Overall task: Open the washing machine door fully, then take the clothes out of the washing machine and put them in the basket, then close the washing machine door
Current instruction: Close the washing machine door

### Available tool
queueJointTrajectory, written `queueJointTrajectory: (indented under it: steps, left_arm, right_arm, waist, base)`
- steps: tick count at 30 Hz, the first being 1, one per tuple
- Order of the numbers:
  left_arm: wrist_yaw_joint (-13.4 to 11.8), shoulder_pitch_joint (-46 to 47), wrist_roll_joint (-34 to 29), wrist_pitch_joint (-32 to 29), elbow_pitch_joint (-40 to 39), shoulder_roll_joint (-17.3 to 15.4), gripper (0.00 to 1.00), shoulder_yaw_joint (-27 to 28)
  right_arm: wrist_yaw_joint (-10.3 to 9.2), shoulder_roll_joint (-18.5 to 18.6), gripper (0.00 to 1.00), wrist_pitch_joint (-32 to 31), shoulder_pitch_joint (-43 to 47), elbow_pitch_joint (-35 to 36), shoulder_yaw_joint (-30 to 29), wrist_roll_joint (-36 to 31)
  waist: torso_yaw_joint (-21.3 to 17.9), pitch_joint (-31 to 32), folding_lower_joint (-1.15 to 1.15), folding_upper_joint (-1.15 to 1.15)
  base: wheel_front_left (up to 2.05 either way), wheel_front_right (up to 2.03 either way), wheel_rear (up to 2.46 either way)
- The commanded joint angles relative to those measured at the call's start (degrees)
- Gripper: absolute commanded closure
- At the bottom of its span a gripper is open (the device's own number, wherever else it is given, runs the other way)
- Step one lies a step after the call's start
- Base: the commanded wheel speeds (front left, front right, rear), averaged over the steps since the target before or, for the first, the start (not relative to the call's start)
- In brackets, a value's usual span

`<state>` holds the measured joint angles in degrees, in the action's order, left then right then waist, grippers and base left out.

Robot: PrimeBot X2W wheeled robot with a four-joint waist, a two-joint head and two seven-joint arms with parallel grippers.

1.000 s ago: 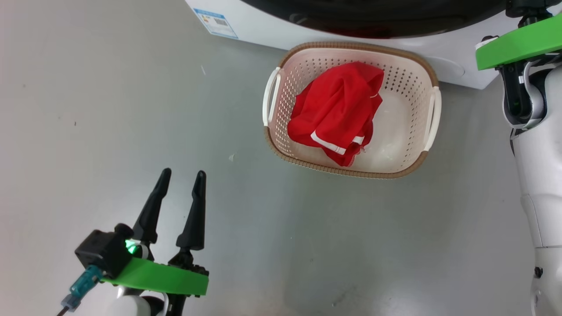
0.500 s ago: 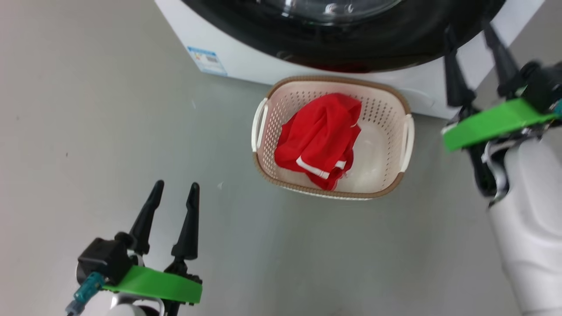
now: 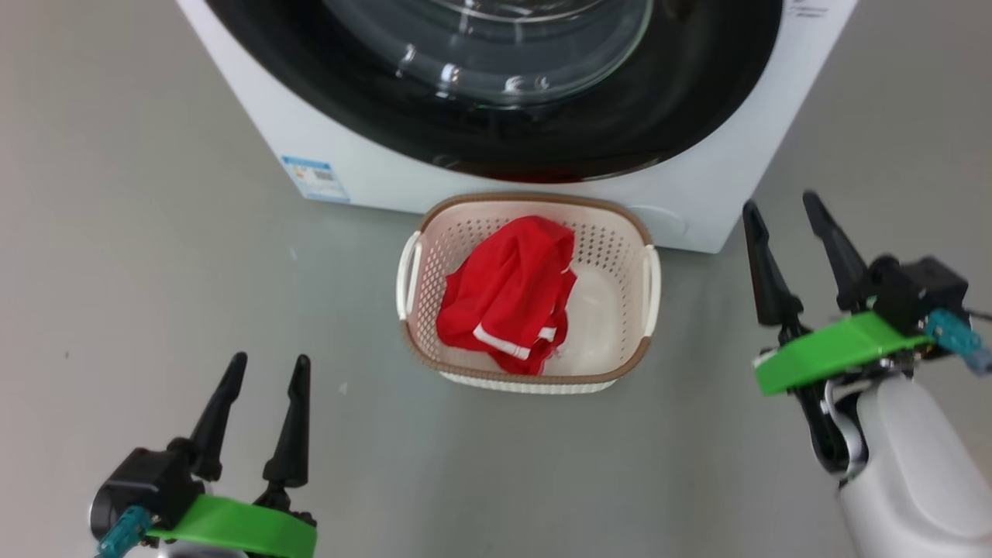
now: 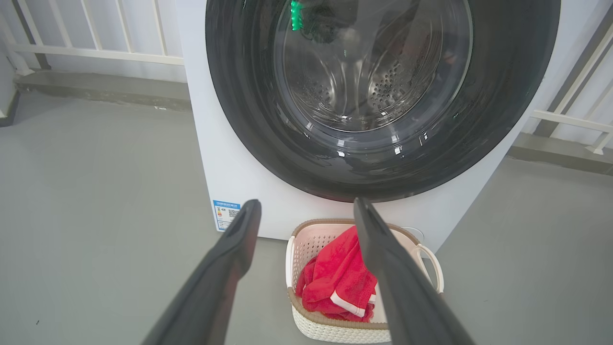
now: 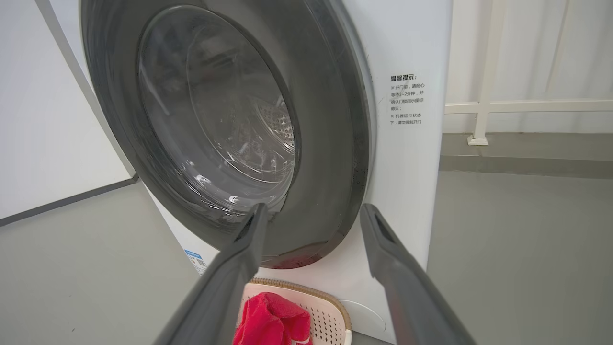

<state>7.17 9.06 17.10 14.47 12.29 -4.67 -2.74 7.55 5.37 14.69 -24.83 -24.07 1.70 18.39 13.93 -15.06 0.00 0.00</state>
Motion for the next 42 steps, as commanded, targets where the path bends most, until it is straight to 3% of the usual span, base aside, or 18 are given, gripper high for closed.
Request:
queueJointTrajectory:
  steps: [1,24,42]
  left_arm:
    - [0.3,-0.6,-0.9,0.5,-0.9,-1.7,0.0,2.6]
    - [0.3,-5.6,-1.3,0.5,1.2,-4.3,0.0,5.2]
    - [0.3,-9.8,-1.9,0.5,0.6,-4.4,0.0,7.4]
  right_arm:
    - [-0.06,-0.6,0.0,0.3,2.1,1.9,0.9,1.1]
    - [-0.06,-0.4,0.0,0.3,17.5,5.6,-3.3,1.1]
    - [-0.06,-0.5,0.0,0.3,26.0,7.5,-8.0,1.2]
  waist:
    - [-2.3,2.3,0.0,0.0]
    - [-9.5,8.6,0.0,0.0]
    - [-11.8,12.0,0.0,0.0]
  base:
    - [0.0,0.0,0.0]
    - [0.0,0.0,0.0]
    - [0.0,0.0,0.0]
